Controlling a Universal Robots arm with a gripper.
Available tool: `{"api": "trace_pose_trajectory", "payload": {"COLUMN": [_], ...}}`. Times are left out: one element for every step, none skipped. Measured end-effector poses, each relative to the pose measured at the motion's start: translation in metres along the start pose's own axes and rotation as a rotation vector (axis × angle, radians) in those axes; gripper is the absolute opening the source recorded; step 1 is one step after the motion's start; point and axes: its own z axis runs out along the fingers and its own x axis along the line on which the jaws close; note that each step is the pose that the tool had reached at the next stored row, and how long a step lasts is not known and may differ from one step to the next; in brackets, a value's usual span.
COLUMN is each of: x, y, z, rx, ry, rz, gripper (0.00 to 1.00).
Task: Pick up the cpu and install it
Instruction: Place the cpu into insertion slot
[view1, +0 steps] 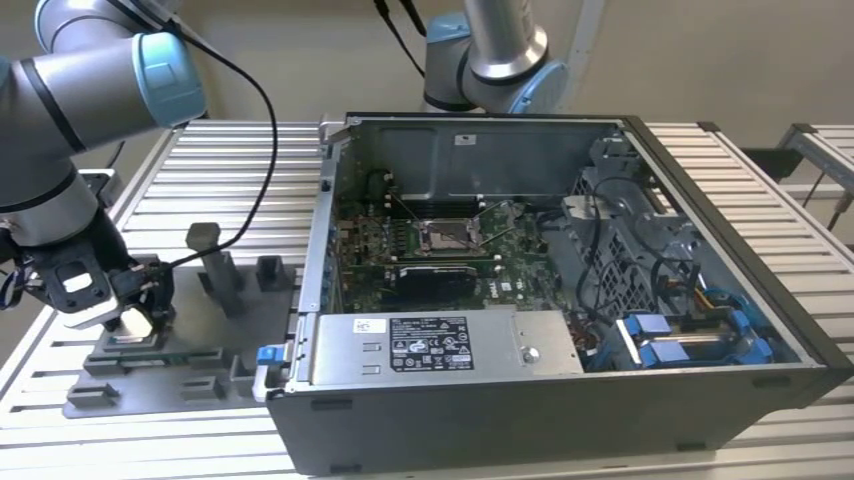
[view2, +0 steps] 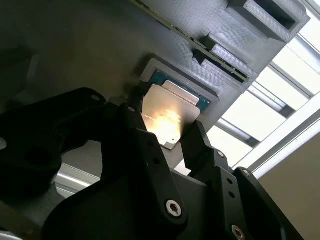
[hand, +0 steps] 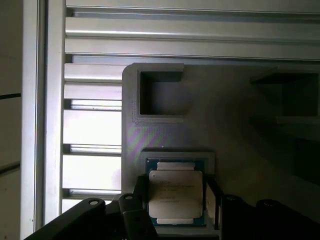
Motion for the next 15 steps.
{"api": "trace_pose_trajectory", "payload": {"x": [0.0, 0.0, 0.0, 0.0, 0.0001, 0.0, 0.0, 0.0, -0.0001, -0.0001, -0.0002, -0.0002, -0.0002, -0.0002, -0.0002], "y": [0.0, 0.0, 0.0, 0.0, 0.0, 0.0002, 0.0004, 0.0005, 0.0007, 0.0008, 0.001, 0.0012, 0.0013, 0.0016, 0.0017], "z": [0.0, 0.0, 0.0, -0.0004, -0.0025, -0.0056, -0.0088, -0.0124, -0.0157, -0.0194, -0.0234, -0.0279, -0.0324, -0.0373, -0.0418], "rx": [0.0, 0.0, 0.0, -0.0001, 0.0, 0.0001, 0.0, 0.0, 0.0, 0.0, -0.0001, 0.0, 0.0, -0.0001, 0.0], "ry": [0.0, 0.0, 0.0, 0.0003, 0.0012, 0.0021, 0.0025, 0.0031, 0.0035, 0.004, 0.0044, 0.0051, 0.0055, 0.006, 0.0064], "rz": [0.0, 0.0, 0.0, 0.0, 0.0, 0.0, 0.0, 0.0, 0.0, 0.0, 0.0, 0.0, 0.0, 0.0, 0.0], "gripper": [0.0, 0.0, 0.0, 0.0, 0.0, 0.0, 0.0, 0.0, 0.0, 0.0, 0.0, 0.0, 0.0, 0.0, 0.0]}}
